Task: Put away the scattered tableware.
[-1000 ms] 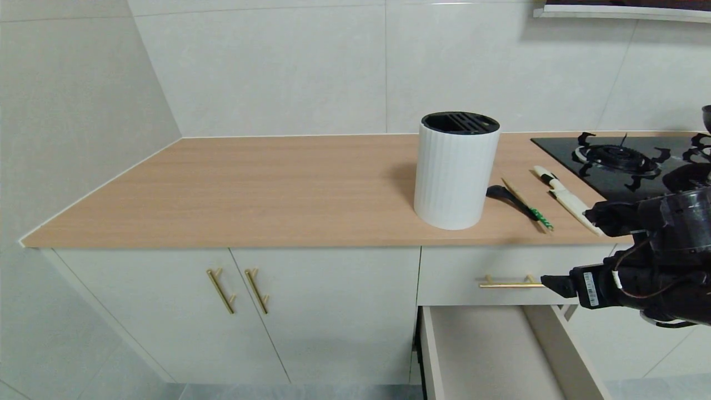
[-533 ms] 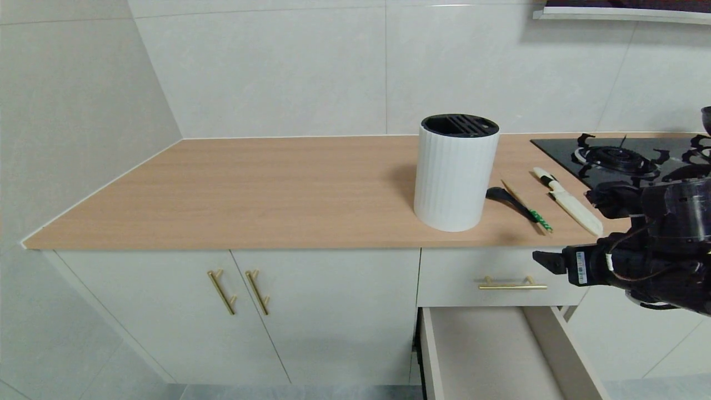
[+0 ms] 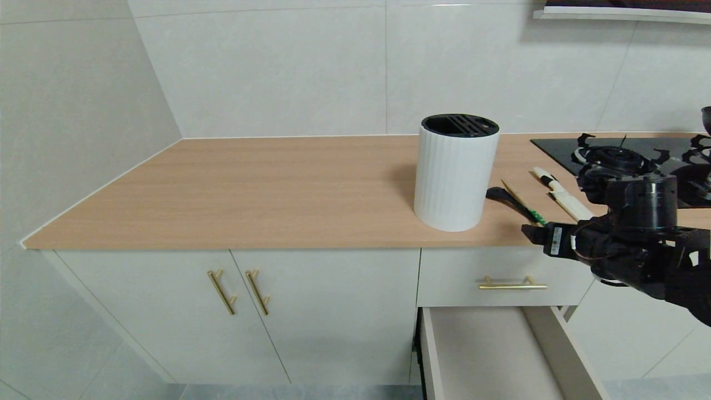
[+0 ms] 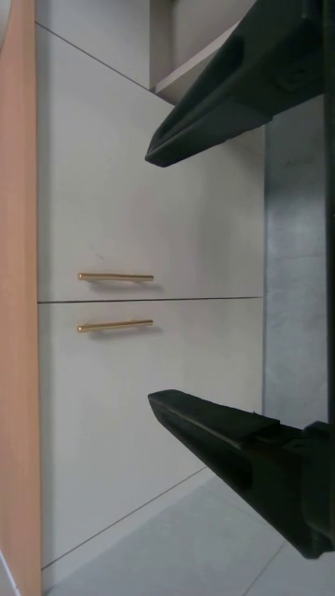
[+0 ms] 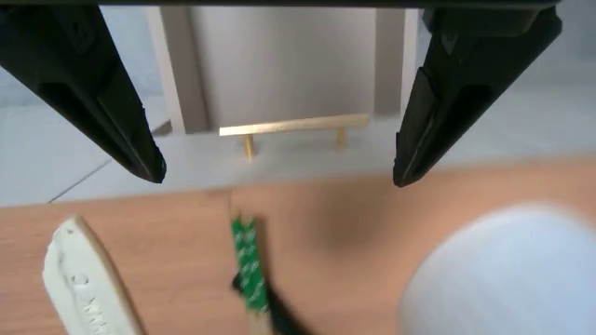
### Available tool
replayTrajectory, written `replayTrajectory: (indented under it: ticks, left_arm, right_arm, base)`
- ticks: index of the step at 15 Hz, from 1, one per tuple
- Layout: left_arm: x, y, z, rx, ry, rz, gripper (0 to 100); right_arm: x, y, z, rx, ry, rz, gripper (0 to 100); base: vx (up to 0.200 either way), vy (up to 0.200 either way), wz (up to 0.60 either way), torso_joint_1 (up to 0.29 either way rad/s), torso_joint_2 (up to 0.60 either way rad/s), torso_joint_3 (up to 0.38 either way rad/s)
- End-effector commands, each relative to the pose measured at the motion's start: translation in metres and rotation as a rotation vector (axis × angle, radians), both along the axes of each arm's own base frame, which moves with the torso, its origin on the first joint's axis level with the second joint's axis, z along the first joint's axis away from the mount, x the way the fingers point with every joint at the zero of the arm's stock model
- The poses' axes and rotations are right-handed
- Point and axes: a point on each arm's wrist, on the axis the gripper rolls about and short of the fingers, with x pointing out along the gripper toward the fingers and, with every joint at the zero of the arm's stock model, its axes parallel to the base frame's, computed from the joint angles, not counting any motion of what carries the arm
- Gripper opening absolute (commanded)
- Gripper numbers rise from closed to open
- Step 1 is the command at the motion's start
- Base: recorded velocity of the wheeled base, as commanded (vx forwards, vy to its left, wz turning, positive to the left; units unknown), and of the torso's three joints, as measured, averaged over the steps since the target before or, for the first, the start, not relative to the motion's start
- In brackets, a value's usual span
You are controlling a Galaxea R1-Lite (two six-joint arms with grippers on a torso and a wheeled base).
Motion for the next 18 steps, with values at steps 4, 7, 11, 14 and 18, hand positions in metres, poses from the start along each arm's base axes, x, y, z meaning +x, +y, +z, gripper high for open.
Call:
replayTrajectory:
  ticks: [4,7,11,14,18]
  left_arm:
    - [0.000,0.000,0.000,-0.001,0.000,0.000,100]
    - [0.000,0.000,0.000,-0.001,0.000,0.000,100]
    - [0.000,0.000,0.000,-0.001,0.000,0.000,100]
    - [0.000,0.000,0.000,-0.001,0.000,0.000,100]
    - [0.000,0.000,0.000,-0.001,0.000,0.000,100]
  right_arm:
    - [0.031,0.002,-0.017,0.048,-0.008,-0.055,100]
    - [0.042,-0.005,-0.011,0.050,-0.023,-0.080,100]
    - [0.044,-0.009,-0.012,0.047,-0.021,-0.093,100]
    - [0.047,-0.008,-0.018,0.041,-0.001,-0.093,100]
    - [0.049,-0.008,-0.024,0.034,0.015,-0.094,0]
  base:
    - [0.000,0.000,0.00,0.000,0.00,0.000]
    - [0.000,0.000,0.00,0.000,0.00,0.000]
    - [0.000,0.000,0.00,0.000,0.00,0.000]
    - [0.000,0.000,0.00,0.000,0.00,0.000]
    - [0.000,0.000,0.00,0.000,0.00,0.000]
